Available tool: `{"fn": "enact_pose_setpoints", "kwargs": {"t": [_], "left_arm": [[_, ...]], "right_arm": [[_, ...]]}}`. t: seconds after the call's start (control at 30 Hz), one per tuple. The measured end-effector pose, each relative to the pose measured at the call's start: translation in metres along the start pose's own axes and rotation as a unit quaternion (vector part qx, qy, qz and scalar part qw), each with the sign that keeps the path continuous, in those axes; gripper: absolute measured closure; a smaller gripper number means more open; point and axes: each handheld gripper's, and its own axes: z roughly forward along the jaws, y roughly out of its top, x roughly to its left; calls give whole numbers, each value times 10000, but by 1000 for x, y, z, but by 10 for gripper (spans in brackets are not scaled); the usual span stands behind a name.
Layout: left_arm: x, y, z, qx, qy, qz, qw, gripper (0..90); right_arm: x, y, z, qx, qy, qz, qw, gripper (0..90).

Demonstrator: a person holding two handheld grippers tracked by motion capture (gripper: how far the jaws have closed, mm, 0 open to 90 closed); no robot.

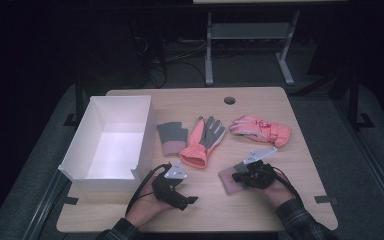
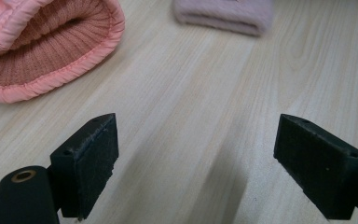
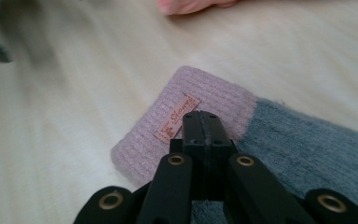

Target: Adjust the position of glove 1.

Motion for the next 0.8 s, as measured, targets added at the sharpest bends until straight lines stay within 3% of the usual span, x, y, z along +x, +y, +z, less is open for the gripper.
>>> {"fn": "enact_pose_setpoints", "kwargs": {"t": [0.23, 0.37, 0.4, 0.6, 0.73, 0.8], "left_arm": [[1, 0, 0, 78, 4, 63, 9999, 134], [1, 0, 0, 87, 3, 61, 9999, 134], [1, 0, 0, 85, 0, 57, 9999, 134], [1, -1, 0, 65, 9, 19, 10000, 135], [1, 0, 0, 111, 15, 72, 9999, 135], [1, 0, 1, 122, 7, 64, 9999, 135]], "right_arm": [[25, -4, 1, 95, 324, -321, 9989, 900], [35, -7, -3, 48, 330, -392, 9987, 900], [34, -8, -6, 1, 278, -441, 9986, 900], [14, -18, -28, -96, -115, -110, 9998, 900], [-2, -23, -27, 36, -405, 46, 9992, 900], [-6, -23, -23, 62, -416, 27, 9991, 900]]}}
